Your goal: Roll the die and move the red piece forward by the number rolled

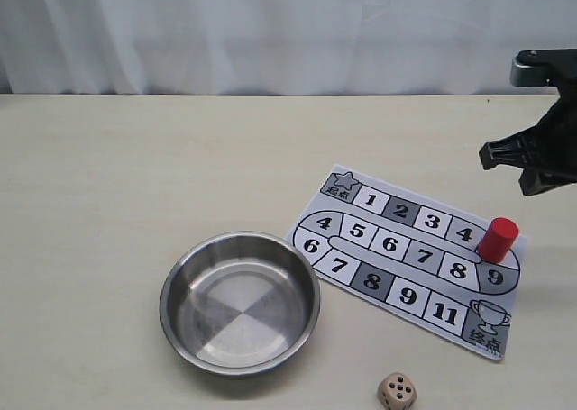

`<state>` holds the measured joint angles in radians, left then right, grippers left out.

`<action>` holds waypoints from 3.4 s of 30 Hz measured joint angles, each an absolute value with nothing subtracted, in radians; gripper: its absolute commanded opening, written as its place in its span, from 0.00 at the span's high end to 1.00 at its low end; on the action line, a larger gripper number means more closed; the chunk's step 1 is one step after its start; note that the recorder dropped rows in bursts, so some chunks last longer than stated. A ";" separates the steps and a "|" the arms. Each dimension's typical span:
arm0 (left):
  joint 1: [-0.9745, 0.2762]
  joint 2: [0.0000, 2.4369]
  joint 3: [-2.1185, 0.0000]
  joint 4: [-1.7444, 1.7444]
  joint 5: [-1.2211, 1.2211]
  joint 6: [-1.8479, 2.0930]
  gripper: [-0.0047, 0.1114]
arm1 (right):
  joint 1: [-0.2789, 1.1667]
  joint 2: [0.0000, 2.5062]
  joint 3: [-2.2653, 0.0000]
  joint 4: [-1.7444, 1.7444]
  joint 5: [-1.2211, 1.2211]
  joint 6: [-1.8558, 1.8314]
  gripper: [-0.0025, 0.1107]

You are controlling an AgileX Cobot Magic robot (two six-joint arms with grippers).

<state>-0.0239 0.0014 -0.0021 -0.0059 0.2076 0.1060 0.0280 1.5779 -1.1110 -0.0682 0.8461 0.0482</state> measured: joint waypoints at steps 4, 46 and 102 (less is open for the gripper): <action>-0.024 0.001 -0.002 -0.006 0.208 0.106 0.96 | -0.022 1.578 -1.072 -0.065 0.827 0.046 0.94; -0.024 0.001 -0.002 -0.006 0.208 0.106 0.96 | -0.029 0.253 -1.068 -0.012 0.728 -0.009 0.94; -0.024 0.001 -0.002 -0.006 0.208 0.106 0.96 | -0.029 0.005 -0.009 -0.037 -0.133 -0.014 0.94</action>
